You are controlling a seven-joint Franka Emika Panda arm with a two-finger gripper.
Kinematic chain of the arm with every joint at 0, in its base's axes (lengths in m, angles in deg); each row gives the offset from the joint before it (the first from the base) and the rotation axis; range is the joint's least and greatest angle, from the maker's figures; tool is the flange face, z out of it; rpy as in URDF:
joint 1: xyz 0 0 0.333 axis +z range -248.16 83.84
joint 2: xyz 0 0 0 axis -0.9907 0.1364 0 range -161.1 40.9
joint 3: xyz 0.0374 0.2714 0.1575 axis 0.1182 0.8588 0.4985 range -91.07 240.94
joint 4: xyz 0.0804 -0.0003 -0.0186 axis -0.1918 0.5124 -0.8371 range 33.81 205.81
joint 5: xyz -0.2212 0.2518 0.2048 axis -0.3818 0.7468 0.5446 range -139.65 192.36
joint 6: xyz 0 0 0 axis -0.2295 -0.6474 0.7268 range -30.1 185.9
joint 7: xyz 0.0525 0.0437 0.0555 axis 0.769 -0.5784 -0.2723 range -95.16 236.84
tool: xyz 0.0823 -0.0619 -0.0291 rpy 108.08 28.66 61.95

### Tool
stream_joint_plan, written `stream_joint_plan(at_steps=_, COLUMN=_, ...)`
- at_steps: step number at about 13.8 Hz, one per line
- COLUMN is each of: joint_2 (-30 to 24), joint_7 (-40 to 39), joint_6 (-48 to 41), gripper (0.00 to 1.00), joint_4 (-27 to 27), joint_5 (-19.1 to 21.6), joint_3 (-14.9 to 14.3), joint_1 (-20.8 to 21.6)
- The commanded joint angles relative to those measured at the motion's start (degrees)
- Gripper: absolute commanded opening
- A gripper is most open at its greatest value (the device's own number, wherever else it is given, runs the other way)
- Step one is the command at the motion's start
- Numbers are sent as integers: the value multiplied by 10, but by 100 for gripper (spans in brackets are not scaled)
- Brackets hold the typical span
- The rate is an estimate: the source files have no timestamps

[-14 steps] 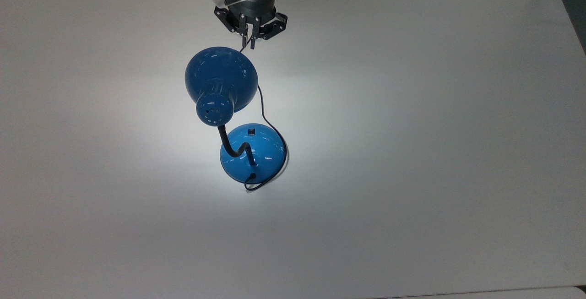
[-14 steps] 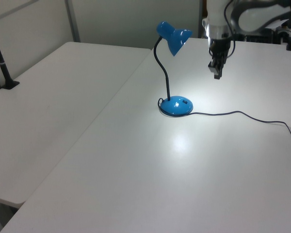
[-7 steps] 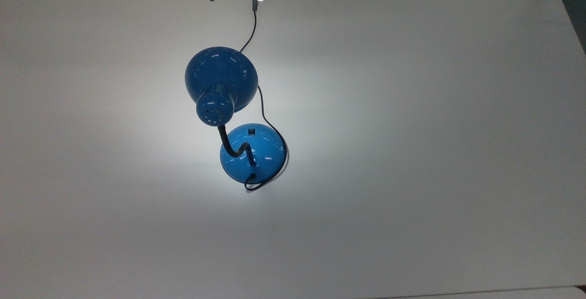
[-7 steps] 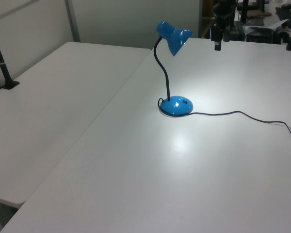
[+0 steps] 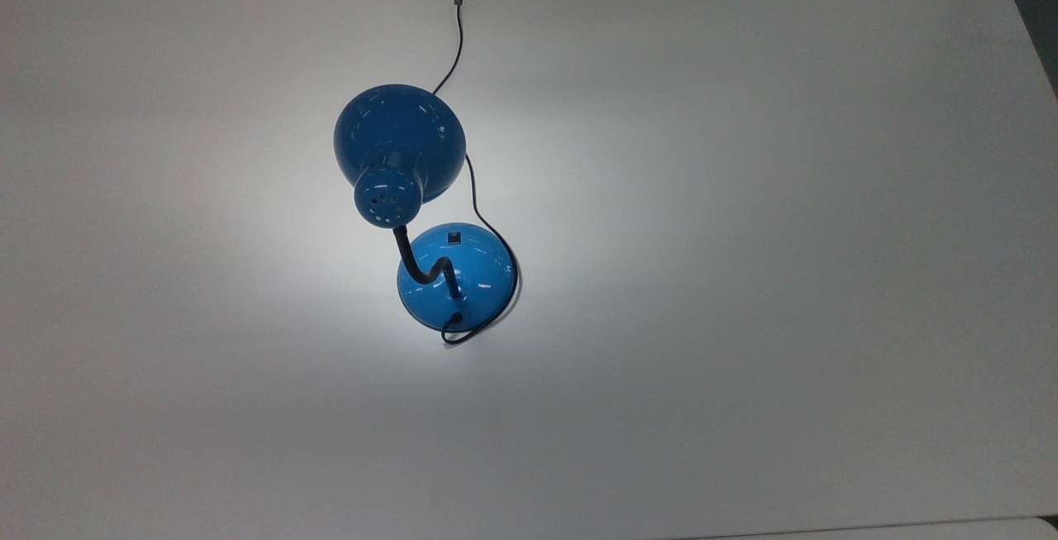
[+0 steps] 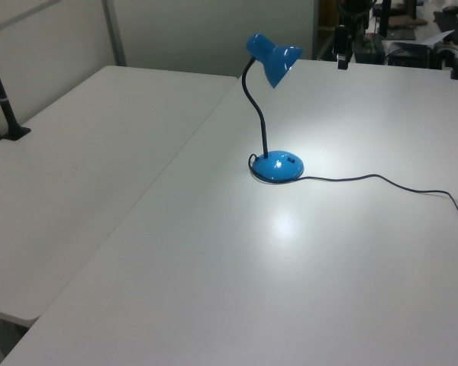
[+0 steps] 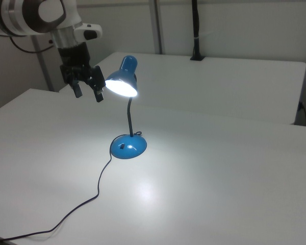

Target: Turn on the lamp

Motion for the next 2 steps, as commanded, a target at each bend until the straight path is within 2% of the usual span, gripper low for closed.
stream_joint_plan(at_steps=1, joint_2=-6, joint_7=-20, joint_6=-20, gripper=100, joint_4=-6, joint_5=5, joint_3=-4, joint_1=-1)
stream_joint_plan(at_steps=2, joint_2=-6, joint_7=-20, joint_6=-21, gripper=100, joint_4=-6, joint_5=5, joint_3=-4, joint_1=-1)
